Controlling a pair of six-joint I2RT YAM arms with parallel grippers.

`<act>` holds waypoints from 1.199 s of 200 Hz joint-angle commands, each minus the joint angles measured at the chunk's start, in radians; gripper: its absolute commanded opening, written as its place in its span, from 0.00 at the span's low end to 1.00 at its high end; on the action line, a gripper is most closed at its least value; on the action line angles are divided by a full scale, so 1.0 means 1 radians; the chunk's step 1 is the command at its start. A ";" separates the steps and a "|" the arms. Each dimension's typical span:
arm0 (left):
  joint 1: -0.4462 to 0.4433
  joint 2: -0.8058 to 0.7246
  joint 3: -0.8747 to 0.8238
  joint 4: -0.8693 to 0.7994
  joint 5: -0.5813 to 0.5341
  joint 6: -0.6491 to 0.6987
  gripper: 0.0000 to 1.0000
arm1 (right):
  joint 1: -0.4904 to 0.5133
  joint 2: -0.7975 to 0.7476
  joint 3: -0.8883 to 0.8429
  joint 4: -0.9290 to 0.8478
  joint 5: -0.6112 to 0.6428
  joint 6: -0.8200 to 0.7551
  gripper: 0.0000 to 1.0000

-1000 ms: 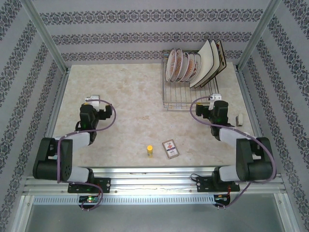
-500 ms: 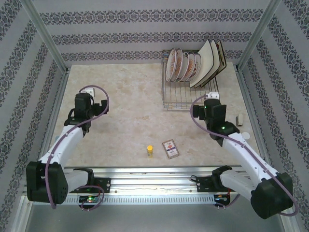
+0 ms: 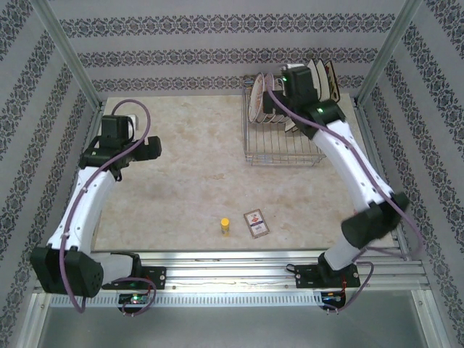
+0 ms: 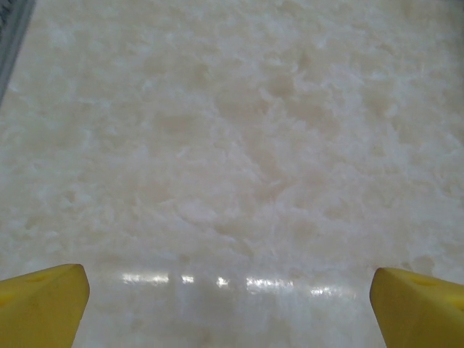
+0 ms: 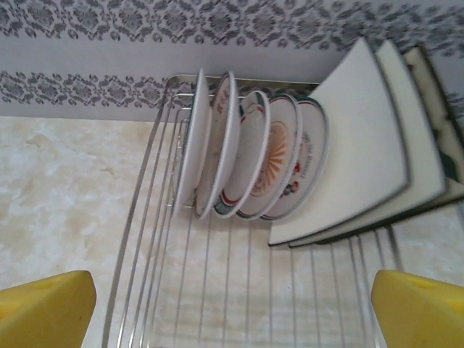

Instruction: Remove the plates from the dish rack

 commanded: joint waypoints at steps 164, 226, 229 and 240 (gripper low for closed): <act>0.009 0.046 0.007 -0.087 0.015 0.051 1.00 | -0.022 0.858 0.930 -0.110 -0.031 0.060 0.91; 0.009 0.047 -0.011 -0.081 0.029 0.038 1.00 | -0.027 0.919 0.944 -0.043 0.032 0.062 0.85; 0.009 0.045 -0.011 -0.080 0.029 0.038 1.00 | -0.028 0.922 0.945 -0.041 0.034 0.064 0.85; 0.010 0.038 -0.016 -0.079 0.026 0.036 1.00 | -0.028 0.932 0.950 -0.026 0.033 0.067 0.81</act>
